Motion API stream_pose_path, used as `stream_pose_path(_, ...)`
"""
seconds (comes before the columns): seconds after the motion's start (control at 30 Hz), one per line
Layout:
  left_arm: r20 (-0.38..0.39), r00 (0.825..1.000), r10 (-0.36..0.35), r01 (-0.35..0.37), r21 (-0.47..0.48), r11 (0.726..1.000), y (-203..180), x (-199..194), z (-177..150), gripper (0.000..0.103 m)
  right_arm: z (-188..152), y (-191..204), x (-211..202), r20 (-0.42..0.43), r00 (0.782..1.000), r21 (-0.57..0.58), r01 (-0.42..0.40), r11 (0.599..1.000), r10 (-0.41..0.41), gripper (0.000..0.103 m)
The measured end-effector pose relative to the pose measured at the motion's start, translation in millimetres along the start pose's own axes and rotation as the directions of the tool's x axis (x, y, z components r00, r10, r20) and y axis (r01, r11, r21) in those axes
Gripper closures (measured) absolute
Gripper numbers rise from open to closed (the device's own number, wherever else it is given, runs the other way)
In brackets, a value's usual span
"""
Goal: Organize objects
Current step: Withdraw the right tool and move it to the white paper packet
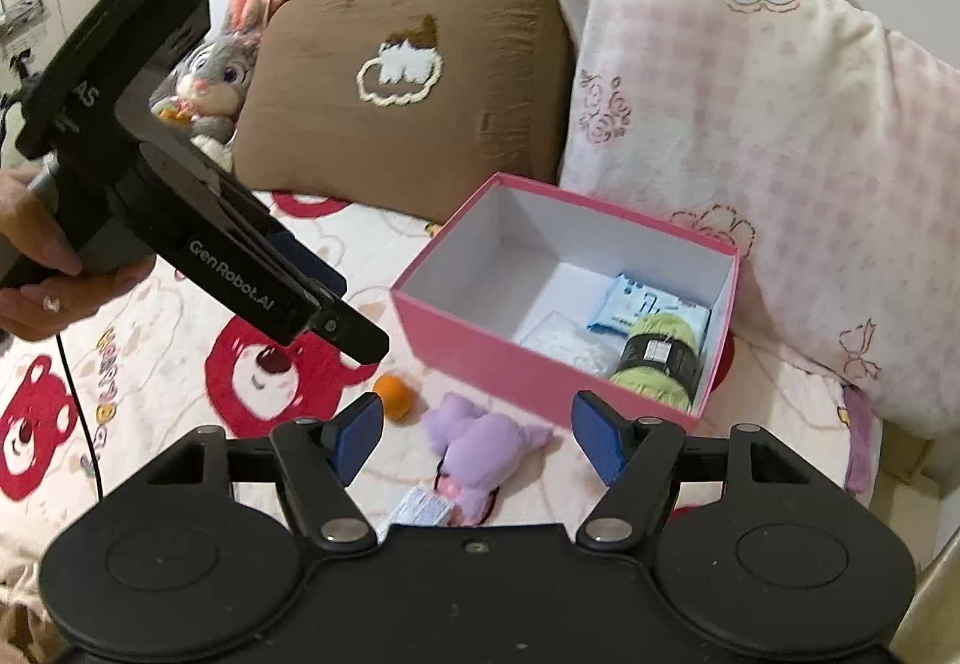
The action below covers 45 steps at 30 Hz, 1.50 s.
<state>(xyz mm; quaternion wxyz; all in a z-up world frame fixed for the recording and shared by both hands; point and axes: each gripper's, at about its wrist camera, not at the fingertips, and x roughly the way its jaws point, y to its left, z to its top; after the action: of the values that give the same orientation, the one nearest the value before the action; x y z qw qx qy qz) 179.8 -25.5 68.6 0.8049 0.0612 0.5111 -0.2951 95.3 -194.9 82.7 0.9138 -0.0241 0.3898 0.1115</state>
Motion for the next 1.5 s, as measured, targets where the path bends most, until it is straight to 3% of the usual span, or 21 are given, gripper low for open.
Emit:
stream_pose_path(0.13, -0.027, 1.0, -0.011, 0.011, 0.03, 0.999, -12, -1, -17, 0.037, -17, 11, -3, -0.035, 0.999, -0.001, -0.038, 0.999, 0.038, 0.028)
stream_pose_path(0.27, -0.065, 0.998, -0.007, 0.011, 0.051, 0.999, -18, 5, -34, 0.029, -35, 22, 0, -0.068, 0.996, -0.017, -0.053, 0.998, 0.051, 0.018)
stream_pose_path(0.57, -0.117, 0.993, -0.01, 0.013, 0.026, 1.0, -15, 21, -67, 0.013, -68, 34, 12, -0.125, 0.986, -0.012, -0.112, 0.994, 0.109, 0.017)
stream_pose_path(0.8, -0.173, 0.982, -0.069, 0.045, -0.135, 0.99, 4, 57, -95, 0.011, -91, 43, 43, -0.113, 0.981, 0.015, -0.155, 0.988, 0.156, 0.017)
stream_pose_path(1.0, -0.135, 0.99, -0.034, 0.013, -0.155, 0.988, 13, 70, -112, 0.011, -105, 51, 81, -0.119, 0.979, 0.015, -0.163, 0.987, 0.163, 0.017)
stream_pose_path(1.13, -0.108, 0.992, -0.063, 0.042, -0.185, 0.982, 22, 71, -117, 0.011, -112, 55, 96, -0.087, 0.988, -0.028, -0.134, 0.991, 0.131, 0.017)
stream_pose_path(1.4, -0.019, 0.996, -0.086, 0.079, -0.239, 0.968, 32, 89, -129, 0.011, -125, 45, 124, -0.072, 0.985, 0.05, -0.153, 0.987, 0.157, 0.017)
stream_pose_path(1.5, -0.018, 0.994, -0.104, 0.095, -0.272, 0.958, 35, 102, -133, 0.011, -134, 42, 135, -0.085, 0.982, 0.084, -0.162, 0.983, 0.169, 0.017)
